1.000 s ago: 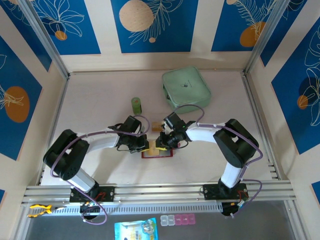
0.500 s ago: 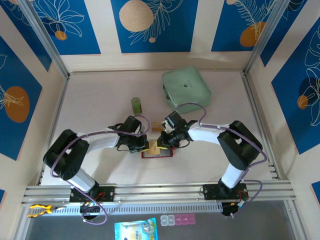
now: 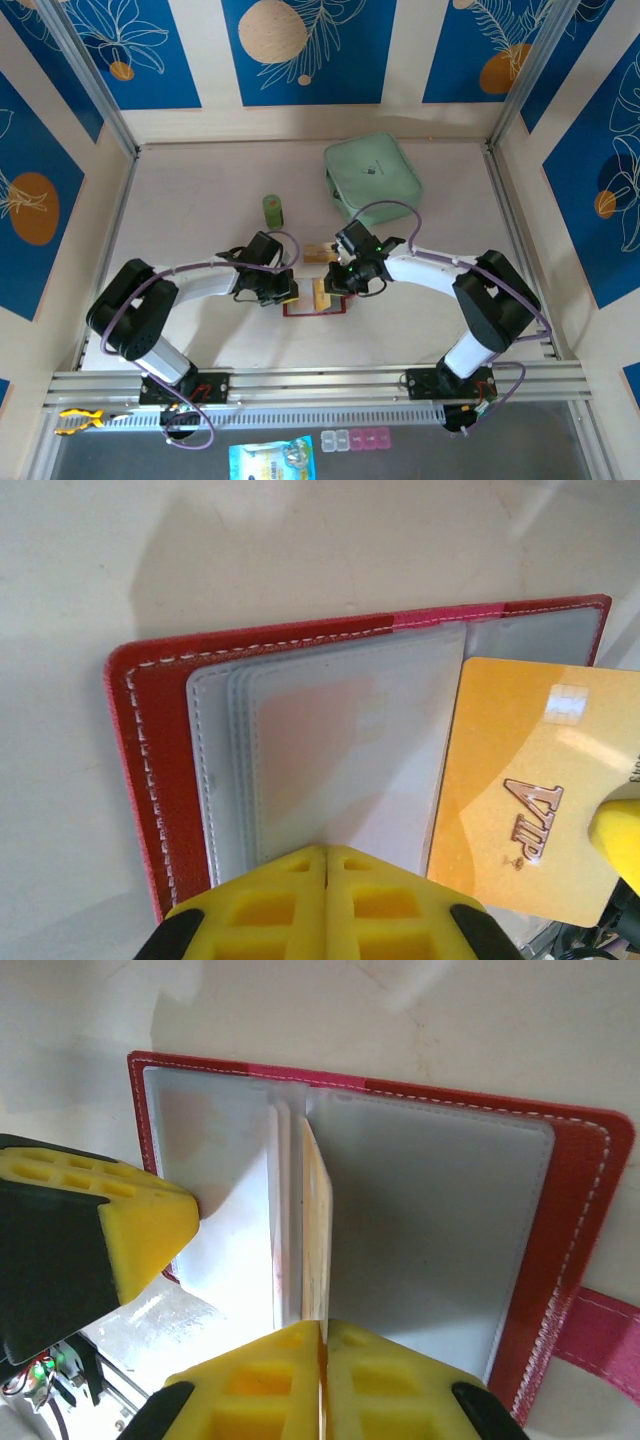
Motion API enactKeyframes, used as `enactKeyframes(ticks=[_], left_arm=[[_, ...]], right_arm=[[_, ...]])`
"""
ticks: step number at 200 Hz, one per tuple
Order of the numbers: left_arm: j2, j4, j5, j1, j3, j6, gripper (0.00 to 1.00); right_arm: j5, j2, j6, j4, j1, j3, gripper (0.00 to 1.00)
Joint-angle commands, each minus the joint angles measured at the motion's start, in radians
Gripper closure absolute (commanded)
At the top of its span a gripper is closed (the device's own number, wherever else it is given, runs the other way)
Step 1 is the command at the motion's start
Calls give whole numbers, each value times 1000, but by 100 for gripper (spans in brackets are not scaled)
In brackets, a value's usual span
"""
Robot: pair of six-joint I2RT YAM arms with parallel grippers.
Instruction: Take the credit cards out of the card holder
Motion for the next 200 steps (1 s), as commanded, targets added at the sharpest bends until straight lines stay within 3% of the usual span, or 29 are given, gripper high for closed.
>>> enactKeyframes(ticks=[1, 75, 95, 200], left_arm=[[-11, -46, -20, -6, 10, 14, 94], [-14, -53, 0, -4, 55, 22, 92], [-22, -51, -1, -4, 55, 22, 92], [-83, -54, -31, 6, 2, 14, 90]], right_arm=[[29, -19, -50, -70, -4, 33, 91], [51, -32, -315, -233, -11, 163, 95], [17, -26, -474, -298, -9, 211, 95], [110, 84, -1323, -549, -9, 447, 100]])
